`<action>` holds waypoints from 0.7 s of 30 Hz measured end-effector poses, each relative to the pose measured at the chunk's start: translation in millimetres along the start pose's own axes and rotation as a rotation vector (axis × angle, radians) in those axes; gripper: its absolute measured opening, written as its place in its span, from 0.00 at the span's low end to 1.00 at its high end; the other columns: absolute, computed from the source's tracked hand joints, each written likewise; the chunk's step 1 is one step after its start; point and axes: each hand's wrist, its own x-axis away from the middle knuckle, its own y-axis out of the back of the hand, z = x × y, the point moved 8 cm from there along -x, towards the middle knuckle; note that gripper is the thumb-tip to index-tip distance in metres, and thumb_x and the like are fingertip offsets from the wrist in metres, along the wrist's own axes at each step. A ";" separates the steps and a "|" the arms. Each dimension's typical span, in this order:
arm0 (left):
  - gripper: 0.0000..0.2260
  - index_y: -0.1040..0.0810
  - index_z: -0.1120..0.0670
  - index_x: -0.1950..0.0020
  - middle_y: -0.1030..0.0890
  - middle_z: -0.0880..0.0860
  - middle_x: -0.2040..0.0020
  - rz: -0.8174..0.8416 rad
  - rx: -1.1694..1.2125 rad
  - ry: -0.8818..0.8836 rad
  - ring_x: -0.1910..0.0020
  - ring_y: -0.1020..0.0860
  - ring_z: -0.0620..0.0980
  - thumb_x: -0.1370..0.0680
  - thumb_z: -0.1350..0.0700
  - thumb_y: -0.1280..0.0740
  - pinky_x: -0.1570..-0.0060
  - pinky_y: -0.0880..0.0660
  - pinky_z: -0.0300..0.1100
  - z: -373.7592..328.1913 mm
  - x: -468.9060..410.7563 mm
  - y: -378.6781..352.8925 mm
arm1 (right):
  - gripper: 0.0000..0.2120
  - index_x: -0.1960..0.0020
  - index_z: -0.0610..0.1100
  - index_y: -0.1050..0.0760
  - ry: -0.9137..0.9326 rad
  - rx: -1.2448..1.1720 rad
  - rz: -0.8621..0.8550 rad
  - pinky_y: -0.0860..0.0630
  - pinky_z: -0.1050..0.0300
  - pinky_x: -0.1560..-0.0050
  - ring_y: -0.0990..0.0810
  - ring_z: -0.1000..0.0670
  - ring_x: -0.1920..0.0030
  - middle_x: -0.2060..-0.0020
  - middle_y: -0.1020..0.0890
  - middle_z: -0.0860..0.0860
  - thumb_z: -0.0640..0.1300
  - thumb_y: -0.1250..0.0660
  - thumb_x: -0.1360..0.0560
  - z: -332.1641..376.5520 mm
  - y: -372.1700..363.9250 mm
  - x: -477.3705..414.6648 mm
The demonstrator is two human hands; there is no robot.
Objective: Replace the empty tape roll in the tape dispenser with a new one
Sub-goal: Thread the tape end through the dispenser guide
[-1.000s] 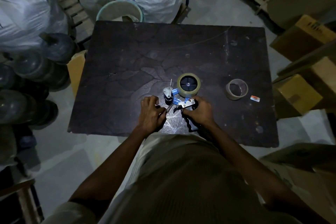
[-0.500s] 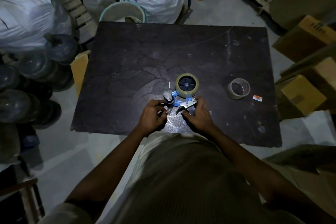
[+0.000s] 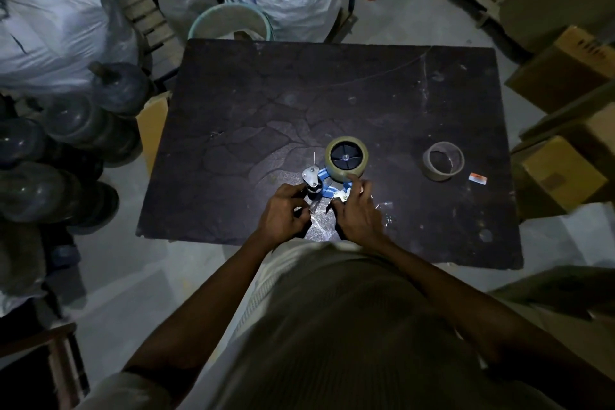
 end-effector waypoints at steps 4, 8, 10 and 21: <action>0.03 0.15 0.59 0.64 0.16 0.57 0.43 -0.004 -0.004 -0.006 0.54 0.20 0.57 0.30 0.62 0.27 0.57 0.23 0.48 -1.6 -0.5 1.2 | 0.26 0.27 0.46 0.39 0.105 0.017 0.088 0.30 0.50 0.57 0.20 0.35 0.47 0.34 0.35 0.43 0.52 0.34 0.21 -2.4 -2.9 -0.9; 0.04 0.16 0.59 0.64 0.16 0.58 0.46 0.008 0.004 0.027 0.54 0.21 0.56 0.30 0.60 0.29 0.58 0.23 0.49 0.0 5.2 -0.7 | 0.29 0.28 0.50 0.39 0.195 0.022 0.124 0.30 0.51 0.56 0.21 0.40 0.49 0.36 0.35 0.46 0.58 0.33 0.24 -2.7 2.8 -1.1; 0.05 0.17 0.59 0.65 0.16 0.58 0.47 0.018 0.006 0.041 0.55 0.21 0.55 0.30 0.60 0.29 0.59 0.23 0.49 1.8 7.8 -2.5 | 0.28 0.30 0.52 0.39 0.212 0.017 0.132 0.27 0.49 0.56 0.20 0.39 0.49 0.37 0.35 0.48 0.59 0.34 0.24 -0.8 5.2 0.0; 0.06 0.16 0.56 0.66 0.19 0.54 0.58 0.072 0.038 0.055 0.50 0.22 0.51 0.29 0.61 0.30 0.53 0.25 0.45 -6.6 13.0 1.7 | 0.32 0.30 0.53 0.37 0.224 0.046 0.147 0.23 0.48 0.52 0.21 0.45 0.46 0.36 0.35 0.49 0.66 0.32 0.27 1.2 8.0 0.3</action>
